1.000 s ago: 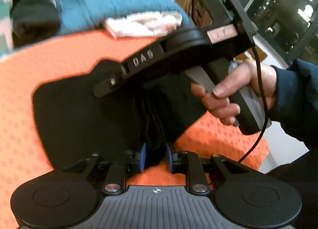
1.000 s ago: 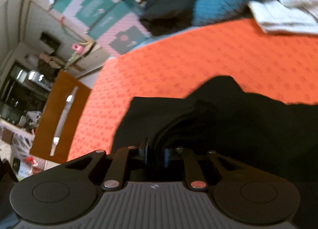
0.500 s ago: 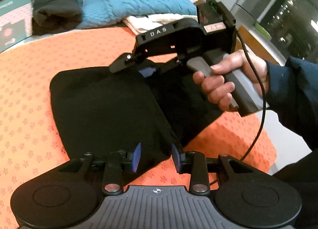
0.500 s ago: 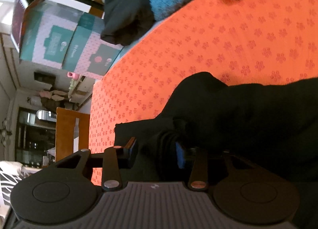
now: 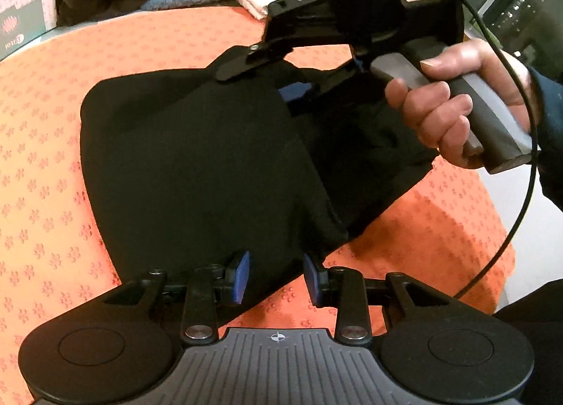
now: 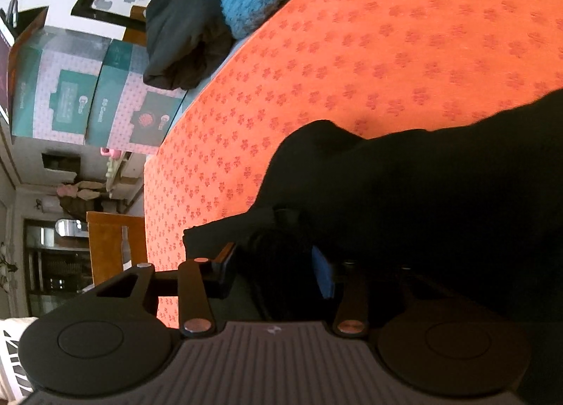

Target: Fold clothes

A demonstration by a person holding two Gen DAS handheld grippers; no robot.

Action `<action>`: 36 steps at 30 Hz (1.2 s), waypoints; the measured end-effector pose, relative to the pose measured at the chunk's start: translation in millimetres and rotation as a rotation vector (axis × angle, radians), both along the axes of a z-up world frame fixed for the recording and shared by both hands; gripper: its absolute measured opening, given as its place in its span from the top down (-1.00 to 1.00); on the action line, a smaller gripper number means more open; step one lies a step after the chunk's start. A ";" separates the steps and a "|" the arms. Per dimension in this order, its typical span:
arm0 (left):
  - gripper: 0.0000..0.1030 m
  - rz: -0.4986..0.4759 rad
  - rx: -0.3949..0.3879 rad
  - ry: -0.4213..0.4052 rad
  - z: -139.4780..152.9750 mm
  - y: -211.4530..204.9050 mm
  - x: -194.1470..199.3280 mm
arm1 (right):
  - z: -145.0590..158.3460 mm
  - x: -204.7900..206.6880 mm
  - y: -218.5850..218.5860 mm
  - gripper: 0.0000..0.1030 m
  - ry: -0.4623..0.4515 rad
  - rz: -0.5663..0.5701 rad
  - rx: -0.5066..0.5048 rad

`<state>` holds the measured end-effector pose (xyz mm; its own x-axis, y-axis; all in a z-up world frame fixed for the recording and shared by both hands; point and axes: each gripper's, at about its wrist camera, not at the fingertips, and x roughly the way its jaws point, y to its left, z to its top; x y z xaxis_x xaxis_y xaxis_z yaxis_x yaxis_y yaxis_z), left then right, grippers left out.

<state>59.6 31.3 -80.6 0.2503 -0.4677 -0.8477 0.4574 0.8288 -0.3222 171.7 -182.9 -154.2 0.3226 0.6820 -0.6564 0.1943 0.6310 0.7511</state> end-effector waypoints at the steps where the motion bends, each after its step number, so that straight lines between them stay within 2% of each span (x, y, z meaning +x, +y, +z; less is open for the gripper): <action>1: 0.30 0.002 -0.003 0.002 -0.5 0.7 -0.4 | 0.7 0.7 1.5 0.39 -0.003 0.003 0.006; 2: 0.30 0.005 -0.007 0.004 -1.1 1.5 0.0 | 1.5 1.4 3.0 0.53 -0.007 0.007 0.011; 4: 0.31 0.011 -0.013 0.007 -1.9 2.7 0.5 | 10.0 0.3 4.1 0.65 -0.039 0.017 0.018; 7: 0.31 0.018 -0.019 0.011 -1.4 4.0 -1.1 | 29.6 -1.2 7.0 0.67 -0.126 0.058 -0.005; 9: 0.31 0.019 -0.020 0.013 -1.2 4.2 -1.9 | 44.3 -2.1 11.1 0.67 -0.217 0.100 -0.029; 11: 0.31 0.015 -0.019 0.014 -1.8 3.2 -1.8 | 47.2 -1.2 17.8 0.67 -0.267 0.142 -0.094; 14: 0.30 0.000 -0.023 0.019 -2.5 1.2 -0.3 | 42.9 1.1 28.0 0.63 -0.316 0.204 -0.216; 16: 0.27 -0.005 -0.031 0.023 -3.0 -0.4 0.0 | 35.1 1.6 34.8 0.51 -0.340 0.255 -0.305; 19: 0.27 -0.016 -0.044 0.029 -3.5 -5.1 -0.7 | 34.4 -4.5 38.2 0.45 -0.382 0.319 -0.378; 25: 0.20 -0.021 -0.070 0.013 5.6 -6.6 -4.4 | 75.8 -23.1 34.7 0.26 -0.506 0.333 -0.507; 27: 0.16 -0.021 -0.080 0.006 9.5 -6.3 -5.7 | 89.9 -33.6 32.2 0.26 -0.537 0.331 -0.510; 30: 0.11 0.029 -0.095 0.000 18.1 8.5 -7.2 | 100.6 -49.3 29.2 0.26 -0.528 0.349 -0.457; 36: 0.11 0.168 -0.112 -0.029 33.2 55.9 -12.4 | 94.8 -88.2 38.0 0.26 -0.488 0.380 -0.413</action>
